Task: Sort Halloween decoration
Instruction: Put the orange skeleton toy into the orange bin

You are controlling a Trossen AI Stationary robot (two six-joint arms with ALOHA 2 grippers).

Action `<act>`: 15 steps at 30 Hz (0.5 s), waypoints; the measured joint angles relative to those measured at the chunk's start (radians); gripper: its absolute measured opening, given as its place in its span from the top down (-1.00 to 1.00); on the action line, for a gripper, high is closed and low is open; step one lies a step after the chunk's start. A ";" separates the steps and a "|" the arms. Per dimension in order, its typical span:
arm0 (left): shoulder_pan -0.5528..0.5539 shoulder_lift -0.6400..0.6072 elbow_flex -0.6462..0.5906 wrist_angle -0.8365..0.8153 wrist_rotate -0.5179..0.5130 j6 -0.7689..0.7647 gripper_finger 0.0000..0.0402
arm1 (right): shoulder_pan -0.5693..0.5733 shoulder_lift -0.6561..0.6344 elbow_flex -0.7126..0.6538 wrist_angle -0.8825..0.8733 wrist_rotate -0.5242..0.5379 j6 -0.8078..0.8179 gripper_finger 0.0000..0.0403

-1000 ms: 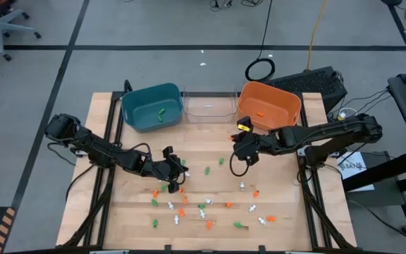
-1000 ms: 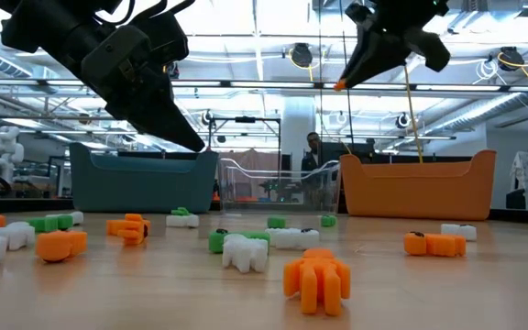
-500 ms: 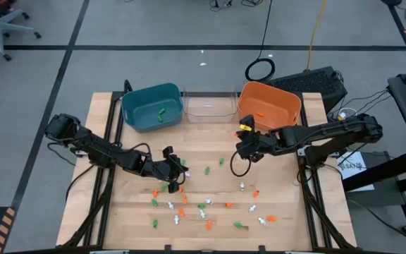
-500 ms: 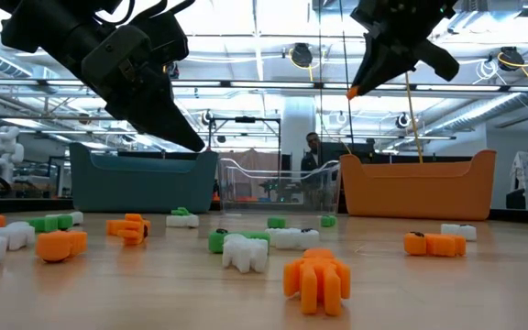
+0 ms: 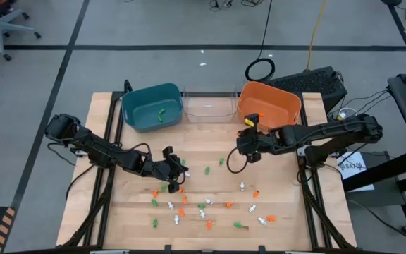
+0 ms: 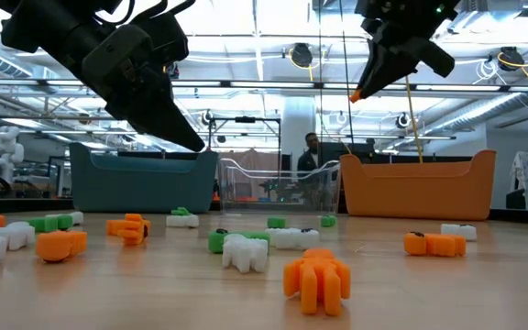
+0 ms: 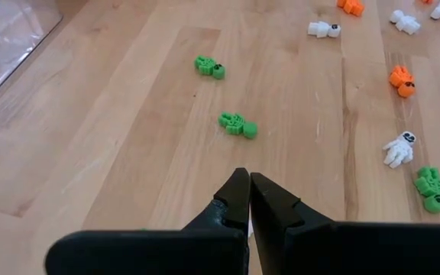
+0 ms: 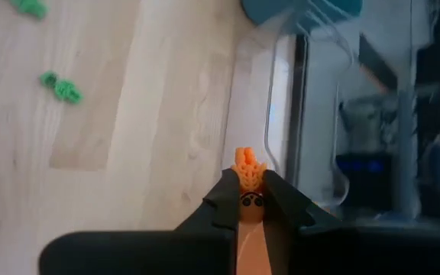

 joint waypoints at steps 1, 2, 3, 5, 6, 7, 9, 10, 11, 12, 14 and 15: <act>0.000 0.000 0.000 0.000 0.000 -0.003 0.95 | -0.007 0.000 0.000 -0.004 0.000 0.033 0.93; 0.000 0.000 0.000 0.000 0.000 -0.003 0.95 | -0.015 0.000 0.000 -0.015 0.000 0.063 0.93; 0.000 0.000 0.000 0.000 0.000 -0.004 0.95 | -0.023 0.000 0.000 -0.028 0.000 0.087 0.93; 0.000 0.000 0.000 0.000 0.000 -0.005 0.95 | -0.044 0.000 0.000 -0.054 0.000 0.123 0.93; 0.000 0.000 0.000 0.000 0.000 -0.005 0.95 | -0.056 0.000 0.000 -0.072 0.000 0.137 0.93; 0.000 0.000 0.000 0.000 0.000 -0.005 0.95 | -0.070 0.000 0.000 -0.090 0.000 0.149 0.93; 0.000 0.000 0.000 0.000 0.000 -0.005 0.95 | -0.102 0.000 0.000 -0.117 0.000 0.179 0.93; 0.000 0.000 0.000 0.000 0.000 -0.005 0.95 | -0.119 0.000 0.000 -0.128 0.000 0.192 0.93; 0.000 0.000 0.000 0.000 0.000 -0.005 0.95 | -0.137 0.000 0.000 -0.138 0.000 0.203 0.93; 0.000 0.000 0.000 0.000 0.000 -0.005 0.95 | -0.155 0.000 0.000 -0.148 0.000 0.212 0.93; 0.000 0.000 0.000 0.000 0.000 -0.006 0.95 | -0.193 0.000 0.000 -0.158 -0.001 0.225 0.93; 0.000 0.000 0.000 0.000 0.000 -0.006 0.95 | -0.213 0.000 0.000 -0.163 -0.003 0.228 0.93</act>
